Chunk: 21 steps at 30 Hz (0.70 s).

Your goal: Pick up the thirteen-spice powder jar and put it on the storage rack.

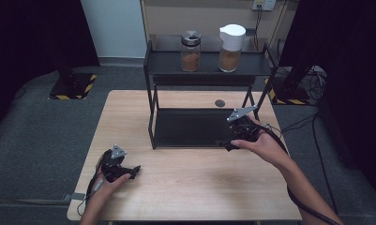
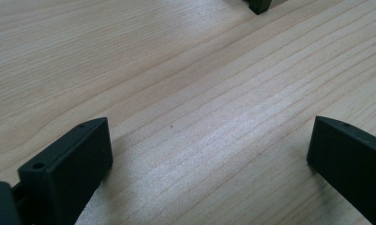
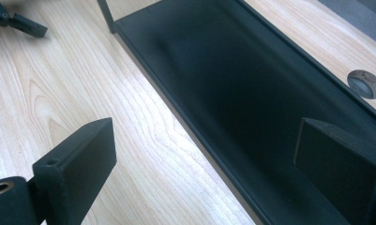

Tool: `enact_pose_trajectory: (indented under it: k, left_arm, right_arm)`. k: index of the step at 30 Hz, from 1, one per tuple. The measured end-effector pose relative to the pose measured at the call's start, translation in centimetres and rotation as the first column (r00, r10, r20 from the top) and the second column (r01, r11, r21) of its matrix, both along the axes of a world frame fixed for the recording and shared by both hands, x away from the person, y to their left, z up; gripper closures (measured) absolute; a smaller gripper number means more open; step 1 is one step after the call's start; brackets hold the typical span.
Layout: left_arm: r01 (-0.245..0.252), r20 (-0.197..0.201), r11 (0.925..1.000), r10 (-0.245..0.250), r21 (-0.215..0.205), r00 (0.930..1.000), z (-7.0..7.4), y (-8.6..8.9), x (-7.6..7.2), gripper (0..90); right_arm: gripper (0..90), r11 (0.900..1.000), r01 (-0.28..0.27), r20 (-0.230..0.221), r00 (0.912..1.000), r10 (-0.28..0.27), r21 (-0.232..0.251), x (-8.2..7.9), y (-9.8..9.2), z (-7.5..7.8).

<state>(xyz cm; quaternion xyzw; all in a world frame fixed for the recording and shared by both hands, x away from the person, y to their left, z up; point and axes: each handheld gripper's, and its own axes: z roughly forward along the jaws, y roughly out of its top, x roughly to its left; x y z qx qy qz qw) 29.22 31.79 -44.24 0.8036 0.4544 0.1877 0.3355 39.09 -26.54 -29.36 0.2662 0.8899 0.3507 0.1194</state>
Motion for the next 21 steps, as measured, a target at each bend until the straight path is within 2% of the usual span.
enact_pose_trajectory:
  k: [21]
  left_arm:
    - [0.0, 0.0, 1.0, 0.0, 0.0, 1.0, 0.0, 0.0, 0.0, 0.0]
  right_arm:
    - [6.6, 1.0, 0.002, -0.049, 0.9988, -0.001, 0.008, -0.3, -0.3, -3.6]
